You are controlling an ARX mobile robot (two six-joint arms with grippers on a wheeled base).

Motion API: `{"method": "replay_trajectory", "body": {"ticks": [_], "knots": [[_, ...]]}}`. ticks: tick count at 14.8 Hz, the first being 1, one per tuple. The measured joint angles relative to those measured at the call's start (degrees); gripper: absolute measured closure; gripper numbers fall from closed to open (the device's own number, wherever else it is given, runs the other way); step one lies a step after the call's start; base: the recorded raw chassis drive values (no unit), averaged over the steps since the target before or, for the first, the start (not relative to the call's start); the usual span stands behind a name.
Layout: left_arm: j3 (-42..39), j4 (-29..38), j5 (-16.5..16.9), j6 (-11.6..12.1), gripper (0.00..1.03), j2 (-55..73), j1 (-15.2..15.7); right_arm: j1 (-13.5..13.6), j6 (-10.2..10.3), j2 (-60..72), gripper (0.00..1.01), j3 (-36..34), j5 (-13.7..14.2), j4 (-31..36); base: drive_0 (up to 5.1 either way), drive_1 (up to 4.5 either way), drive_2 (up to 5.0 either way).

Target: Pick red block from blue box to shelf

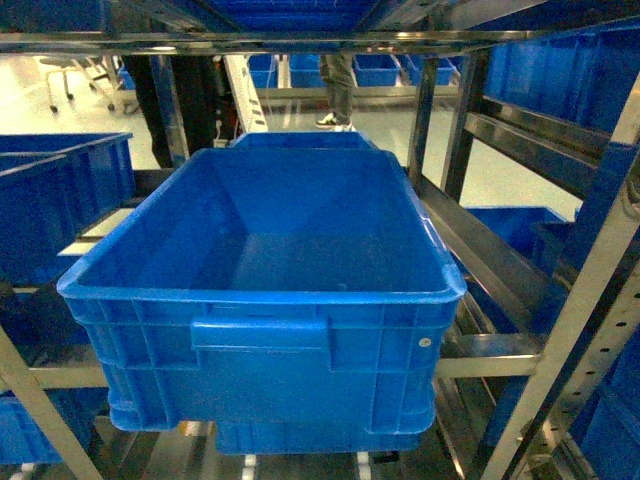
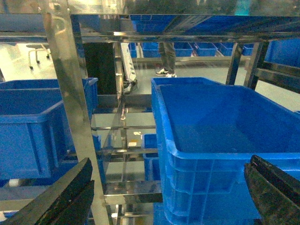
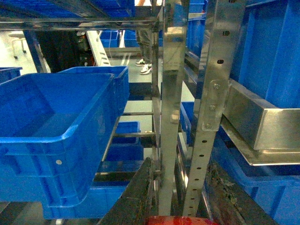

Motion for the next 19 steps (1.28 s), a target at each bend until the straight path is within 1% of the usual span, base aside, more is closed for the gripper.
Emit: {"method": "replay_trajectory", "body": {"ticks": [7,19], "knots": [[0.0,0.0,0.0,0.0,0.05,0.0,0.0,0.0,0.0,0.0,0.73,0.0,0.0,0.0,2.0,1.97,2.0],[0.0,0.0,0.0,0.0,0.05,0.0,0.0,0.0,0.0,0.0,0.73,0.0,0.0,0.0,0.0,0.00,0.0]]}}
